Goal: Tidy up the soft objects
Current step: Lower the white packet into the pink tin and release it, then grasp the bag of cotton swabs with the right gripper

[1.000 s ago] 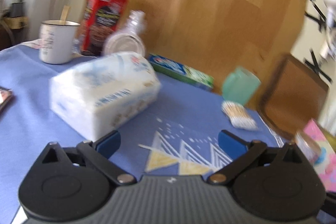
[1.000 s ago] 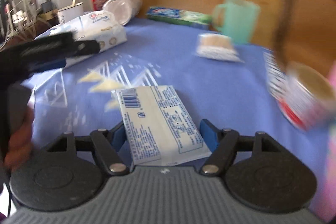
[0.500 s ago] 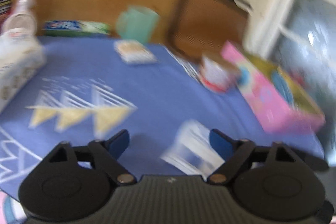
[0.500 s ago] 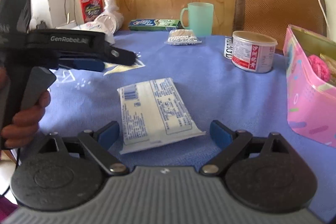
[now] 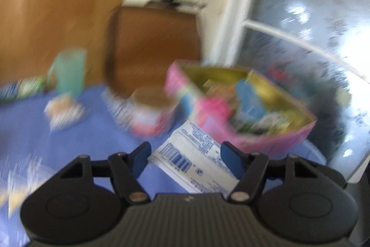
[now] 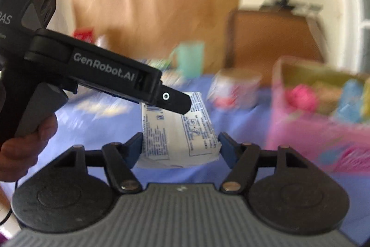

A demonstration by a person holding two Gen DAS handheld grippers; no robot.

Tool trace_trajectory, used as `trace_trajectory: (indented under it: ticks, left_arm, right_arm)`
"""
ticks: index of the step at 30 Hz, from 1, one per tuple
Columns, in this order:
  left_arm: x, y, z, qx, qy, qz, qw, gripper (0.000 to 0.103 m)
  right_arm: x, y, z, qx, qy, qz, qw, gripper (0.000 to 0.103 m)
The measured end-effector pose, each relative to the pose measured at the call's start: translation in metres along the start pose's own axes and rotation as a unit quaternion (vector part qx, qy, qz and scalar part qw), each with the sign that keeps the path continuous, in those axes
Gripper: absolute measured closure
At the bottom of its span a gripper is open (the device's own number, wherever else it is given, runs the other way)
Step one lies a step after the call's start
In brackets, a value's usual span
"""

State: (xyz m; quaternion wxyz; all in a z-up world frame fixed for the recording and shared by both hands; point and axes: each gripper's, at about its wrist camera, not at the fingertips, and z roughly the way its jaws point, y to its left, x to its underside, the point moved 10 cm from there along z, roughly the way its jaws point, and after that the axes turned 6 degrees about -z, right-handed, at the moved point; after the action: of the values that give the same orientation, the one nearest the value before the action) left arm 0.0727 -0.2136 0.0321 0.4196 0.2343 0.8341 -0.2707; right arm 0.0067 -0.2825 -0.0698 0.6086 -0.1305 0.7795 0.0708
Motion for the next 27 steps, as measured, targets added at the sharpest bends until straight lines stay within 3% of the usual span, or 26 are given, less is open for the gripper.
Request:
trace_trajectory:
  ticks: [3,5,6,7,11,13,17,22,27]
  left_arm:
    - [-0.032,-0.04,0.02,0.025,-0.017,0.032,0.999,0.031]
    - [-0.045,-0.065,0.042,0.036,-0.021,0.048,0.998,0.023]
    - [-0.049,-0.074,0.056,0.033,-0.018,0.051,0.998,0.013]
    - [-0.052,-0.079,0.073,0.022,-0.014,0.051,0.9984,0.007]
    - [-0.05,-0.075,0.117,-0.058,0.001,0.041,0.9975,0.006]
    - [-0.042,-0.07,0.117,-0.054,0.006,0.021,0.9983,0.006]
    - [-0.028,-0.059,0.109,-0.066,0.006,0.029,0.9974,0.006]
    - [-0.019,-0.063,0.098,-0.054,0.012,0.019,0.9983,0.006]
    - [-0.015,-0.057,0.065,-0.036,-0.012,0.008,0.9992,0.006]
  right_arm:
    - [-0.022,-0.036,-0.018,0.054,-0.04,-0.003,0.998,0.031]
    - [-0.031,-0.063,-0.025,0.086,-0.052,0.0,0.995,0.031]
    - [-0.033,-0.077,-0.027,0.101,-0.053,0.002,0.993,0.031]
    - [-0.035,-0.089,-0.026,0.114,-0.054,0.003,0.992,0.031]
    - [-0.033,-0.154,0.009,0.202,-0.027,-0.005,0.979,0.02]
    - [-0.023,-0.186,0.025,0.271,0.009,-0.02,0.962,0.021]
    - [-0.021,-0.192,-0.001,0.246,-0.032,0.031,0.968,0.021]
    - [-0.014,-0.183,-0.024,0.241,-0.055,0.069,0.967,0.025]
    - [-0.008,-0.176,-0.039,0.249,-0.065,0.106,0.961,0.033]
